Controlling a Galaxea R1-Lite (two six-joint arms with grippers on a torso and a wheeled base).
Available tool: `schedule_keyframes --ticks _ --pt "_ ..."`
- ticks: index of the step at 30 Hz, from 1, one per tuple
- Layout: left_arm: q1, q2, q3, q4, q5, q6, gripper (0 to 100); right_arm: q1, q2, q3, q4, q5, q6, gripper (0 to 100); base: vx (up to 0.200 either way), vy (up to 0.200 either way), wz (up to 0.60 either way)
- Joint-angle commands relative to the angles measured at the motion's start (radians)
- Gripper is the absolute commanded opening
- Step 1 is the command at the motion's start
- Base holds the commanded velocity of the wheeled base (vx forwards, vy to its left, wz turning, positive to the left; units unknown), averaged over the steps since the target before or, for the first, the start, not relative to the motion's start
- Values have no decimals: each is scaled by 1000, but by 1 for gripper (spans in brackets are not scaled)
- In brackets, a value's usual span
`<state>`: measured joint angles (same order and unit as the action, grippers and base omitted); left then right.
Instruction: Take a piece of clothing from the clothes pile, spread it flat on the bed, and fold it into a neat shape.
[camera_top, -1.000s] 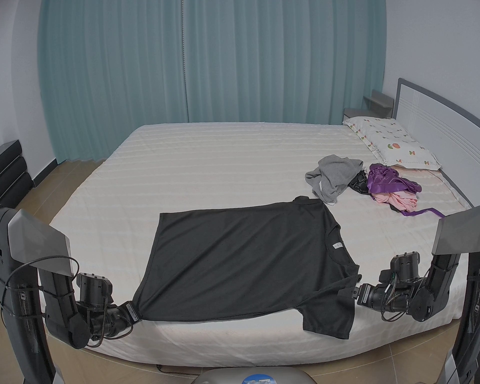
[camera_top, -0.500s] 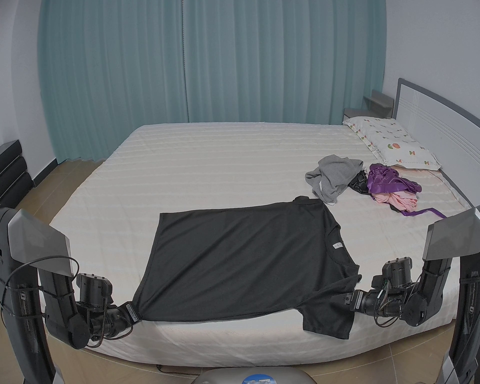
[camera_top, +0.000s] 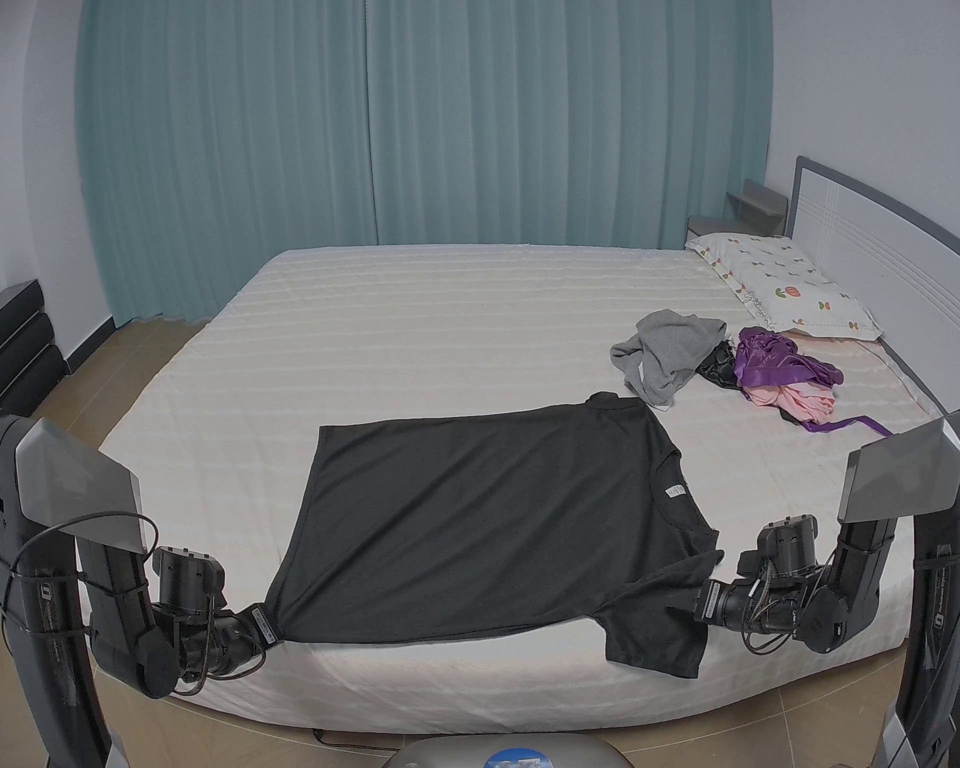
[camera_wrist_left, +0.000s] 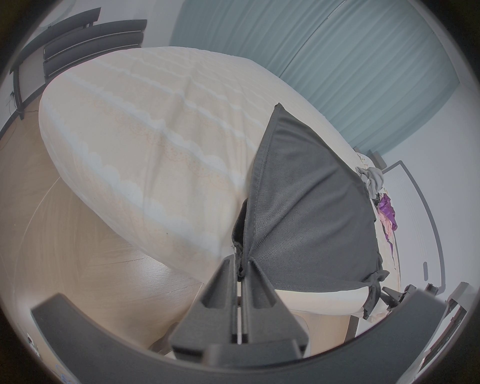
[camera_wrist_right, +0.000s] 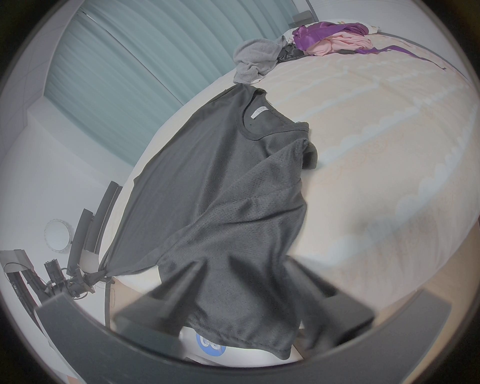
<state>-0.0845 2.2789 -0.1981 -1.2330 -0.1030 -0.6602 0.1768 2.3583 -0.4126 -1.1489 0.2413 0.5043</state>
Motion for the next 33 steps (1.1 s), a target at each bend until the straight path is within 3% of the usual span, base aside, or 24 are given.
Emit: schedule_keyframes --ticks 1,16,25,33 --pt "0 -1 0 0 -1 -1 0 -7 -8 17 -3 1 0 0 0 0 0" --pt "0 -3 3 0 -1 1 0 -59 -74 97 -6 3 0 0 0 0 0" --pt "-1 -7 29 -5 2 16 0 -102 -168 236 -20 61 -24 0 0 0 0" --pt "-1 16 105 -125 2 73 0 -138 -195 333 -72 92 -62 0 0 0 0"
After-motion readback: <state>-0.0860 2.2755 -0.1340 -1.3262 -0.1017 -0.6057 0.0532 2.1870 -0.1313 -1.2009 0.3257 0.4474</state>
